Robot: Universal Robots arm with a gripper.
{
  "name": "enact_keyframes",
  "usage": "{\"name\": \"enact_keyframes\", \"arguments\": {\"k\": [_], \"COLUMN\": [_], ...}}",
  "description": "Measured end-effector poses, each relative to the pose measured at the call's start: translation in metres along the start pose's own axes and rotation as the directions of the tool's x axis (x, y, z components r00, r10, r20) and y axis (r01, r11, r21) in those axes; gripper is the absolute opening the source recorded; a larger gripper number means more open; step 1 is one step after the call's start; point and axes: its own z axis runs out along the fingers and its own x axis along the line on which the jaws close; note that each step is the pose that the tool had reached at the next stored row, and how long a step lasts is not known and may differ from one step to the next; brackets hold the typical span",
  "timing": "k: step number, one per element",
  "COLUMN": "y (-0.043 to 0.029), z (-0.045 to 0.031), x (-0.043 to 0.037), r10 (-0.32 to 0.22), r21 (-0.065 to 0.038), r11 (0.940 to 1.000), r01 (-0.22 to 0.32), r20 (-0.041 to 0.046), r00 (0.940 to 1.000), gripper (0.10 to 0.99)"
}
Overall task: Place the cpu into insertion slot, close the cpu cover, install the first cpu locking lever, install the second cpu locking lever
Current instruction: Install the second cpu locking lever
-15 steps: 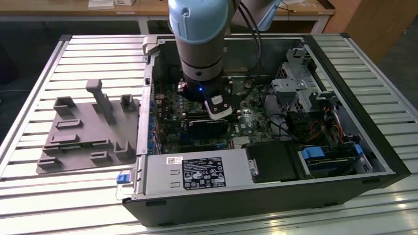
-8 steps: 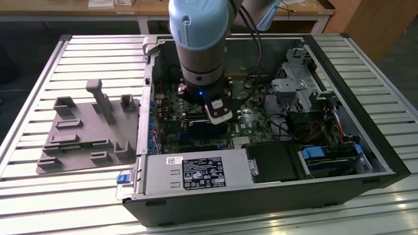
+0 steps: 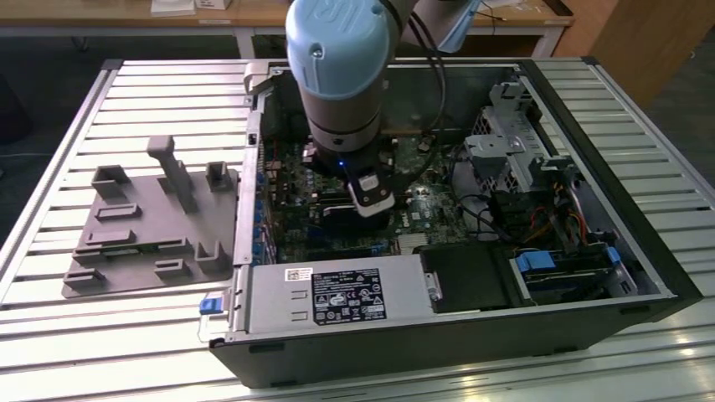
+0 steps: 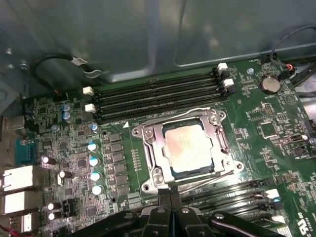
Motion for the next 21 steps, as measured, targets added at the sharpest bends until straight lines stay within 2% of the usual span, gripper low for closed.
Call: {"name": "enact_keyframes", "arguments": {"k": [4, 10, 15, 21], "y": [-0.0022, -0.0050, -0.0068, -0.0057], "z": [0.0027, 0.0073, 0.0101, 0.0134], "x": [0.0010, 0.0043, 0.0074, 0.0085], "r10": [0.001, 0.002, 0.003, 0.003], "r21": [-0.014, -0.024, -0.026, -0.026], "r11": [0.9999, 0.9997, 0.9997, 0.9996], "r01": [-0.001, -0.003, -0.003, -0.003], "r20": [-0.0029, -0.0051, -0.0056, -0.0057], "r00": [1.0000, 1.0000, 1.0000, 1.0000], "gripper": [0.102, 0.102, 0.102, 0.102]}}
